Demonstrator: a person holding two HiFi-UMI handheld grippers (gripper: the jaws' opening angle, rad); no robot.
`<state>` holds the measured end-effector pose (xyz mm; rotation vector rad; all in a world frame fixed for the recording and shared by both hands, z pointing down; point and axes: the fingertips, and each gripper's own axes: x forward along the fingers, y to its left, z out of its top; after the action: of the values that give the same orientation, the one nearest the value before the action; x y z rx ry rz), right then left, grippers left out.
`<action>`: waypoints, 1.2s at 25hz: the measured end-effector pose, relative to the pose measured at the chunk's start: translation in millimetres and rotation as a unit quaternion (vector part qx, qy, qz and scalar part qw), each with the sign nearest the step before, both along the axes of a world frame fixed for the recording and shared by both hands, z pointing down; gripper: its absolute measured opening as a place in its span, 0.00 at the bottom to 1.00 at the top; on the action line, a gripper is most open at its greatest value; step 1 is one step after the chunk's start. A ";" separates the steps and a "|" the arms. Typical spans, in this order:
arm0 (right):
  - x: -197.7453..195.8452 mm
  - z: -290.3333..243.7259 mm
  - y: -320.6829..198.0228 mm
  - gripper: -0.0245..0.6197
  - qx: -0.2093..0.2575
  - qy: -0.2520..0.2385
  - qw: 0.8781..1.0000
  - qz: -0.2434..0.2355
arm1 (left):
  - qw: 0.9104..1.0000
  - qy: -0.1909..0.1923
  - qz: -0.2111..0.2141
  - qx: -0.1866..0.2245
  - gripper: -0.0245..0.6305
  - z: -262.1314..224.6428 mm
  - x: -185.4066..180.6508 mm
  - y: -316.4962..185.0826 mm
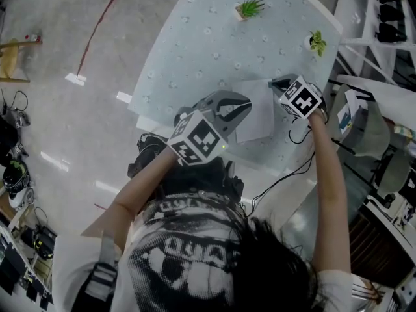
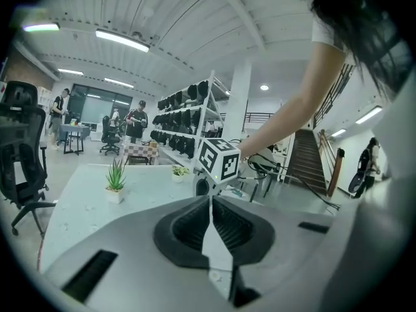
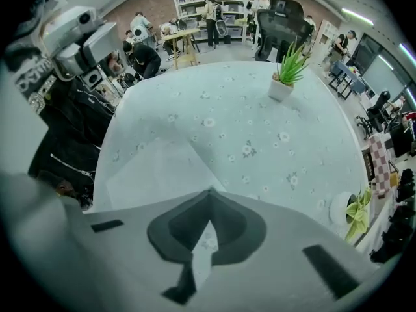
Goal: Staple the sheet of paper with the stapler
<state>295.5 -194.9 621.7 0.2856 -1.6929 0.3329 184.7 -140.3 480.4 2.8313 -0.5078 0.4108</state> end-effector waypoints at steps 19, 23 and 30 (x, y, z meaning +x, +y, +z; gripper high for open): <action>-1.3 5.1 -0.5 0.04 0.008 -0.006 1.000 0.016 | 1.000 -0.021 -0.010 0.007 0.06 -1.9 -7.1 0.8; 1.4 2.0 1.2 0.04 0.008 -0.010 1.000 0.015 | 1.000 -0.021 -0.007 0.018 0.06 -15.0 -13.1 0.9; 4.8 -13.9 -1.4 0.04 0.036 -0.048 0.994 0.093 | 0.999 -0.033 -0.011 0.029 0.06 -28.9 -40.6 4.5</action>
<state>300.3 -196.2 607.7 0.4895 -1.7801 0.4310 144.1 -135.9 451.4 2.8733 -0.5738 0.4954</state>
